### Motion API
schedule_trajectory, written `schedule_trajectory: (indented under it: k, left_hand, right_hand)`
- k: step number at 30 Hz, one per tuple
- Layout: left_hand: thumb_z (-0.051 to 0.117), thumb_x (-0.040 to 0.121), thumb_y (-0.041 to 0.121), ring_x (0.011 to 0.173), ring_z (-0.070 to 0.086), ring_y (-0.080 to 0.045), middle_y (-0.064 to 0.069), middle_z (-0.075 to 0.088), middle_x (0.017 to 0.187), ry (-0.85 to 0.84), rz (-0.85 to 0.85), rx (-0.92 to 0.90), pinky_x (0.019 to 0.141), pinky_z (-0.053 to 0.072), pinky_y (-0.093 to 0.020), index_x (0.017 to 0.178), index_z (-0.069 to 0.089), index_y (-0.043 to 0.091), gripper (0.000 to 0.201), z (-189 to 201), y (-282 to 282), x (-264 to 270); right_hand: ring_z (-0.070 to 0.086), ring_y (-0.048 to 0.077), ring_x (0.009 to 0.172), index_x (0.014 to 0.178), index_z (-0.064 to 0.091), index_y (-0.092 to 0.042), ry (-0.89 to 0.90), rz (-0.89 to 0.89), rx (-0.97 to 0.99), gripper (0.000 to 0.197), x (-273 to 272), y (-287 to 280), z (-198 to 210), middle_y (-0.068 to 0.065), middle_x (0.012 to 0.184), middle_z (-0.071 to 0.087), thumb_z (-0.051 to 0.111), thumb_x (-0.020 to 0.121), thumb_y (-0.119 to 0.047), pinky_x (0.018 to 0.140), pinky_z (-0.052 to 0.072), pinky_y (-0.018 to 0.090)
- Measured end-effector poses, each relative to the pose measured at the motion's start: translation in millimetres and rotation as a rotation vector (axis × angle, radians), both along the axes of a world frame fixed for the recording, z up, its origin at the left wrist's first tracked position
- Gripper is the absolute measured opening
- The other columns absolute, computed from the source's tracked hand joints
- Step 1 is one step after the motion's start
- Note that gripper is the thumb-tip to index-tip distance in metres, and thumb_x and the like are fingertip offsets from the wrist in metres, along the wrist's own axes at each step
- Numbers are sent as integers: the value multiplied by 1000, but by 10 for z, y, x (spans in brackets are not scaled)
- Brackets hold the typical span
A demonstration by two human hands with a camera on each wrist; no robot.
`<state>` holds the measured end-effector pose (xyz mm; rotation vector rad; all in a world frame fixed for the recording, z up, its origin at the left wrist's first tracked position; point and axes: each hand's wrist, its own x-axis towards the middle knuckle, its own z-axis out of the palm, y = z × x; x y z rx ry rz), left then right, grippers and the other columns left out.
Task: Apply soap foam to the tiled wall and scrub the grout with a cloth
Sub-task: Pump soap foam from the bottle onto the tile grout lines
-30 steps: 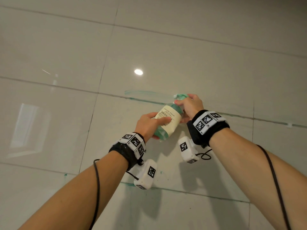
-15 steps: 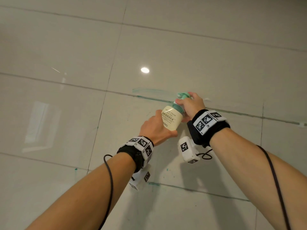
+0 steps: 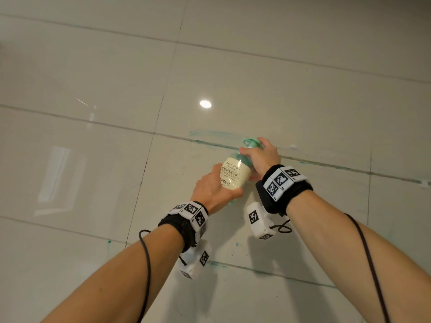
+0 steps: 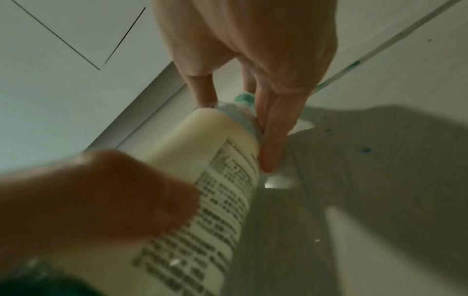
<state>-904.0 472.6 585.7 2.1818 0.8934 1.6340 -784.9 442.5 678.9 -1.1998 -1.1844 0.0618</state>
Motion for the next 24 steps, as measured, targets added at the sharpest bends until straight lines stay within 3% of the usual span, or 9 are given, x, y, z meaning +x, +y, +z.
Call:
schedule_trajectory:
  k: [3, 6, 9, 14, 17, 19, 21, 24]
  left_hand:
    - [70, 62, 47, 88, 68, -24, 0, 68, 105, -88, -61, -43, 74, 60, -47, 130, 49, 30, 73, 3, 48, -46]
    - [74, 67, 40, 87, 69, -23, 1, 68, 104, -109, -98, -58, 72, 61, -46, 130, 51, 31, 67, 7, 87, -63]
    - [74, 63, 42, 87, 70, -22, 1, 69, 104, -134, -109, -63, 71, 61, -45, 129, 53, 32, 70, 7, 114, -50]
    - [78, 65, 40, 83, 70, -22, 2, 68, 101, -146, -122, -70, 64, 60, -38, 126, 54, 31, 67, 1, 142, -34]
    - [80, 71, 35, 82, 70, -21, 5, 67, 98, -161, -132, -99, 57, 55, -31, 125, 54, 32, 60, -52, 134, -71]
    - [81, 73, 33, 82, 70, -20, 6, 67, 98, -166, -150, -129, 53, 50, -28, 125, 53, 33, 59, -119, 108, -113]
    - [81, 73, 31, 83, 70, -20, 6, 67, 99, -178, -169, -157, 50, 47, -25, 126, 54, 34, 59, -209, 87, -165]
    - [81, 73, 28, 78, 69, -20, 3, 68, 98, -218, -207, -214, 42, 44, -22, 122, 58, 33, 54, -375, 50, -224]
  right_hand:
    - [63, 30, 102, 126, 52, -38, 7, -17, 6, 72, -28, 81, -9, 0, 117, 63, 76, 58, -44, 85, 56, 52]
    - [63, 28, 101, 127, 53, -31, 2, -25, 30, 63, -7, 83, 9, 1, 116, 62, 79, 70, -33, 86, 56, 46]
    - [63, 22, 95, 121, 58, -23, -9, -36, 50, 51, 40, 113, 59, -3, 104, 63, 79, 74, -25, 88, 54, 38]
    - [65, 20, 89, 108, 63, -22, 5, -28, 29, 37, -3, 69, 91, -10, 88, 61, 78, 74, -23, 81, 57, 38]
    - [65, 22, 93, 109, 62, -26, -4, -12, 16, 42, -76, 55, 19, -6, 97, 65, 79, 71, -28, 86, 56, 42]
    - [65, 23, 98, 119, 59, -30, -9, 10, 5, 53, -101, 51, -93, -3, 109, 65, 78, 69, -33, 88, 56, 44]
    - [65, 24, 98, 125, 54, -33, 3, 53, -11, 59, -129, 52, -209, -1, 114, 63, 78, 72, -33, 85, 57, 46]
    - [68, 27, 93, 118, 51, -41, 45, 134, -66, 58, -180, 69, -371, 0, 112, 65, 78, 67, -35, 76, 59, 53]
